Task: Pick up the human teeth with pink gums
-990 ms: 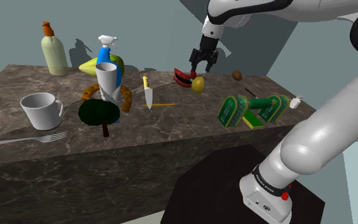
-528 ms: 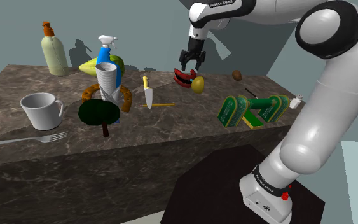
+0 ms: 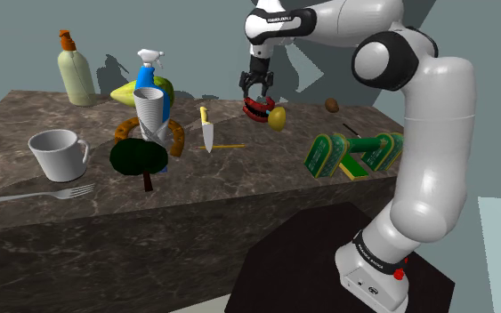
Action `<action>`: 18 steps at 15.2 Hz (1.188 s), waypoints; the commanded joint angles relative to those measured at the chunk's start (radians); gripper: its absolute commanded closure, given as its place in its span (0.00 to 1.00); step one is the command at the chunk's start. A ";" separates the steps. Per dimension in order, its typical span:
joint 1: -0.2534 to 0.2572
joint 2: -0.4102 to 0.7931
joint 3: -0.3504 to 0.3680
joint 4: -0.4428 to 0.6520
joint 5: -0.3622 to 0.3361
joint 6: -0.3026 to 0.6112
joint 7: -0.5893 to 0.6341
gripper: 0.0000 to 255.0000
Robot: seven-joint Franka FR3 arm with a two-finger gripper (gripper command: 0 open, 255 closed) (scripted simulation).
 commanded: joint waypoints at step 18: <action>-0.002 0.048 0.001 -0.040 0.002 0.087 -0.002 1.00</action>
